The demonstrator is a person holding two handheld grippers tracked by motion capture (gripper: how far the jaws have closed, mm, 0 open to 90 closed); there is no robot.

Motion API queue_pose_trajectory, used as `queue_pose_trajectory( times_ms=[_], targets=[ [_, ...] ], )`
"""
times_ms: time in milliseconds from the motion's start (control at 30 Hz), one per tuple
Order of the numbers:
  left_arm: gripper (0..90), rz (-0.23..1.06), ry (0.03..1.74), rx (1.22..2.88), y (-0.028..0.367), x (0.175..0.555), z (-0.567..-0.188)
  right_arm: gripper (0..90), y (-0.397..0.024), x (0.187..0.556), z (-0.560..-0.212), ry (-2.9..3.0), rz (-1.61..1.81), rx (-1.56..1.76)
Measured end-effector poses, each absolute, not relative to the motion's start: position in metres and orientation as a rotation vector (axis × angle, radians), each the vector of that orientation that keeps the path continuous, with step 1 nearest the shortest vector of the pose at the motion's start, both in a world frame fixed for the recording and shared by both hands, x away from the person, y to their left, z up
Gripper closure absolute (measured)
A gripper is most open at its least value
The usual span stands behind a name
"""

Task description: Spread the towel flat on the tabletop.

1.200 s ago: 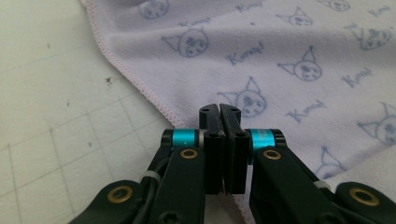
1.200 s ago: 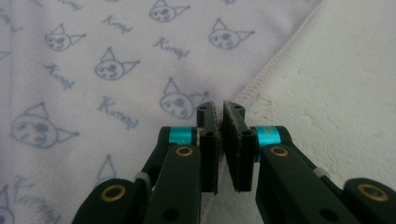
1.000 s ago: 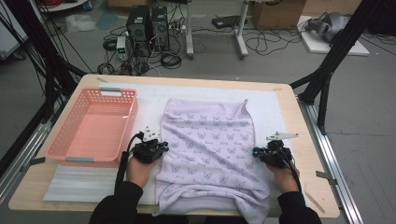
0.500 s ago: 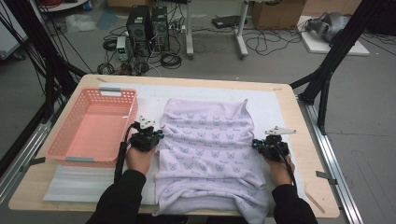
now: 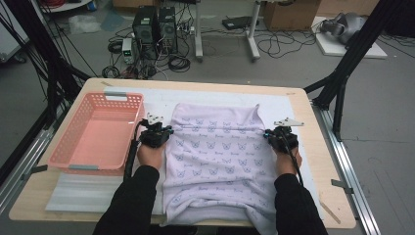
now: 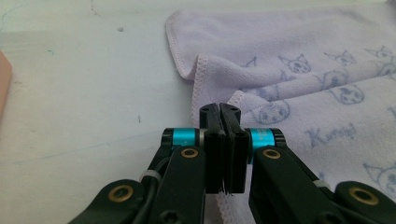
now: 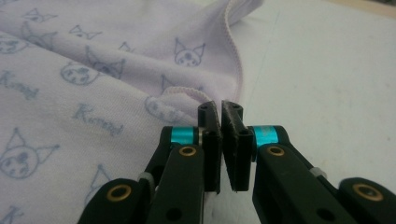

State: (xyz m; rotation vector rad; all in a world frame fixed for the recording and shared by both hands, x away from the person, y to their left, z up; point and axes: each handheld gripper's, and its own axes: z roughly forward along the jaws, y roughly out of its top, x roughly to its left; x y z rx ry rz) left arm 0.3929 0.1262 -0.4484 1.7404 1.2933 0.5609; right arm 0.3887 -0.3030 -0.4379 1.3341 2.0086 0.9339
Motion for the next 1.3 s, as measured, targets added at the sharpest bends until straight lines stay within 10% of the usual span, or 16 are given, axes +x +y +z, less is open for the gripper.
queue_pose_trajectory(
  times_ms=[133, 467, 1300],
  targets=[
    [52.3, 0.499, 1.26, 1.721, 0.127, 0.386, -0.441, 71.1, -0.301, 0.388, -0.438, 2.015, 0.946, 1.369],
    [34.0, 0.4, 1.17, 1.77, 0.126, 0.356, -0.432, 51.4, -0.314, 0.354, -0.423, 2.019, 1.083, 1.334],
    [35.6, 0.327, 1.079, 1.901, 0.129, 0.308, -0.451, 40.1, -0.318, 0.294, -0.436, 2.229, 1.143, 1.22]
  ],
)
